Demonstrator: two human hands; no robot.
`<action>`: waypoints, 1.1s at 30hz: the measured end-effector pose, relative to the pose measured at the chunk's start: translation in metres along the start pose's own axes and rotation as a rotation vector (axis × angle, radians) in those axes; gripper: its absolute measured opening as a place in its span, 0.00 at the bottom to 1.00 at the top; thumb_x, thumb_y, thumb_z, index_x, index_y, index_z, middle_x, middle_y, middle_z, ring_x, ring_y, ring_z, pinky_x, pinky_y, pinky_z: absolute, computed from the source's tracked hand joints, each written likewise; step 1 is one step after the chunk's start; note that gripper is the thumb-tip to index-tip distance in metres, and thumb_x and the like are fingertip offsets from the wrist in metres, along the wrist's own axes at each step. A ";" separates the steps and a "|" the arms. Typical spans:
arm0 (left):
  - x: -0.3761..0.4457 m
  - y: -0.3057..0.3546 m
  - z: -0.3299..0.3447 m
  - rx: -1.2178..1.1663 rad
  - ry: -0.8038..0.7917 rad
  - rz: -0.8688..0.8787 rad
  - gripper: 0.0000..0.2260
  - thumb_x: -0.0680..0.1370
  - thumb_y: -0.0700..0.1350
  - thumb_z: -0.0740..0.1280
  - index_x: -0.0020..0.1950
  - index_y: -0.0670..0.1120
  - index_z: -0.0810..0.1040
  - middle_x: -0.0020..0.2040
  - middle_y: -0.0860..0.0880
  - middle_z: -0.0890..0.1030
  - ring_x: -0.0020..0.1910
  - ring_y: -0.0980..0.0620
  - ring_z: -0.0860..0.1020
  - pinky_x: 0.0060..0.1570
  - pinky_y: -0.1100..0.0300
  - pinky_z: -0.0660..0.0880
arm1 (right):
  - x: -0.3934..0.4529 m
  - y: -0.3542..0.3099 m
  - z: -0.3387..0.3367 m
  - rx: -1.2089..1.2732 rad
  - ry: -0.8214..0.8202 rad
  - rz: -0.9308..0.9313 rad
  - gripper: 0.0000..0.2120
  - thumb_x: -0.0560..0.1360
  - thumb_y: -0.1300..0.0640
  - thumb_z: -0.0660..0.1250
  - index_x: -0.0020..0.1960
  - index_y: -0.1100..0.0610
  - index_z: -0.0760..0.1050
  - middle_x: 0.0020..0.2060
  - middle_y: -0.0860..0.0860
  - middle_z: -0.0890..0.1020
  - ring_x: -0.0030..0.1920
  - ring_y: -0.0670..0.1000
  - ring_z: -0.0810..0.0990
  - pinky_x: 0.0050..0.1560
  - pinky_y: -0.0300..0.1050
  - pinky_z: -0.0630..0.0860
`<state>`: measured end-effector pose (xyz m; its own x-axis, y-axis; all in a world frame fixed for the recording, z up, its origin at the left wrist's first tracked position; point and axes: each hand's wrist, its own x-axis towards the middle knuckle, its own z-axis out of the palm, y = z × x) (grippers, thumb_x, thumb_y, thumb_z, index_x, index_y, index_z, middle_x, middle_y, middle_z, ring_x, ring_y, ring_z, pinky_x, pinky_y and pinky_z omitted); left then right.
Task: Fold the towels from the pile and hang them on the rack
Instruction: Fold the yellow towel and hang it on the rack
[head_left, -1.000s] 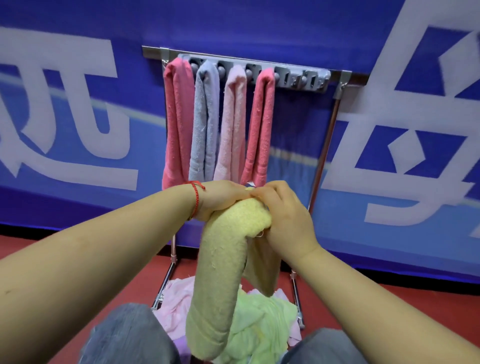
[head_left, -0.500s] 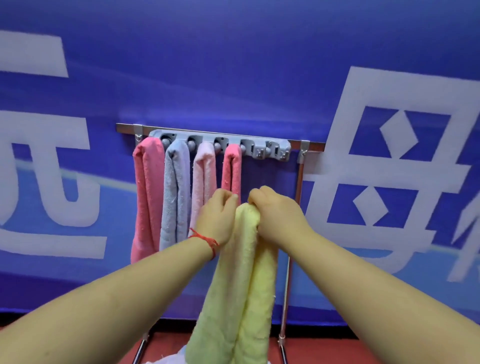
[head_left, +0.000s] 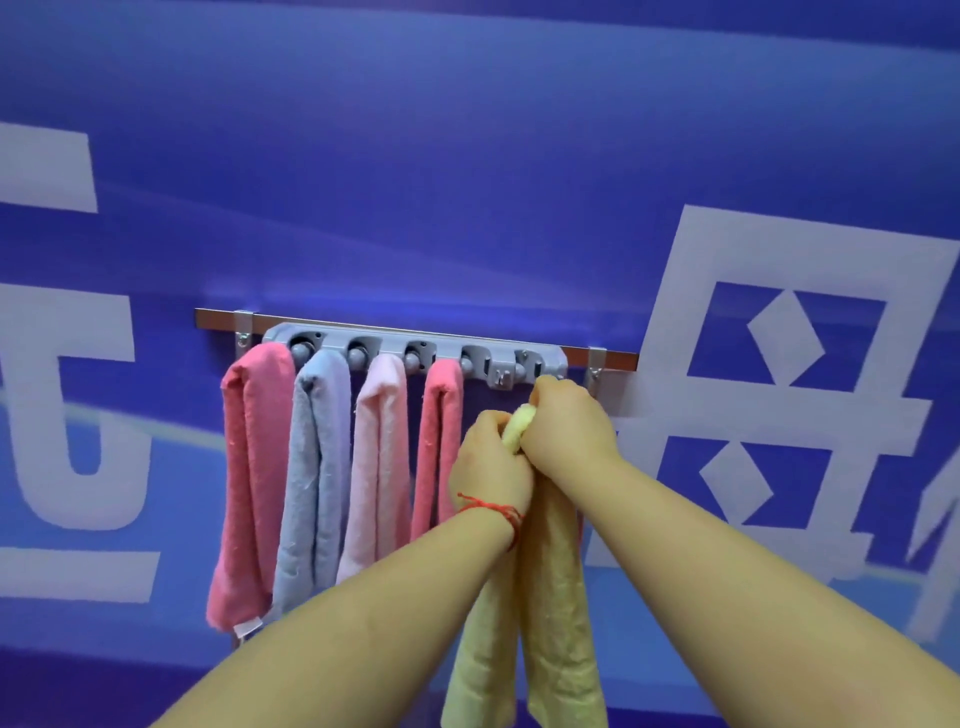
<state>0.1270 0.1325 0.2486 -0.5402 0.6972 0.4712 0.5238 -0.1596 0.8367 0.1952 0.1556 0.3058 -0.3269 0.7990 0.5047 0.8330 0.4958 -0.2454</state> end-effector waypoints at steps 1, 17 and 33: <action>0.011 0.002 0.001 0.042 0.013 -0.009 0.08 0.76 0.45 0.62 0.54 0.50 0.75 0.53 0.50 0.80 0.53 0.49 0.76 0.44 0.59 0.68 | 0.005 0.000 -0.002 -0.005 0.004 0.001 0.12 0.75 0.61 0.60 0.59 0.58 0.70 0.55 0.56 0.75 0.53 0.58 0.76 0.46 0.48 0.72; 0.133 0.025 -0.013 0.980 -0.126 0.448 0.14 0.68 0.38 0.69 0.43 0.46 0.63 0.40 0.49 0.67 0.38 0.44 0.72 0.35 0.55 0.66 | 0.095 0.030 0.007 -0.269 0.081 -0.069 0.06 0.76 0.60 0.62 0.48 0.55 0.65 0.50 0.54 0.76 0.43 0.56 0.72 0.38 0.45 0.63; 0.165 -0.018 0.003 1.084 -0.496 -0.084 0.17 0.80 0.43 0.60 0.33 0.44 0.60 0.36 0.45 0.65 0.29 0.52 0.61 0.32 0.62 0.63 | 0.129 0.035 0.049 -0.330 0.076 -0.106 0.10 0.76 0.66 0.58 0.56 0.59 0.70 0.53 0.55 0.77 0.50 0.58 0.78 0.40 0.45 0.66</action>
<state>0.0308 0.2524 0.3103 -0.4109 0.9091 0.0681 0.9107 0.4059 0.0763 0.1600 0.2923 0.3214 -0.3956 0.7151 0.5764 0.8996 0.4280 0.0865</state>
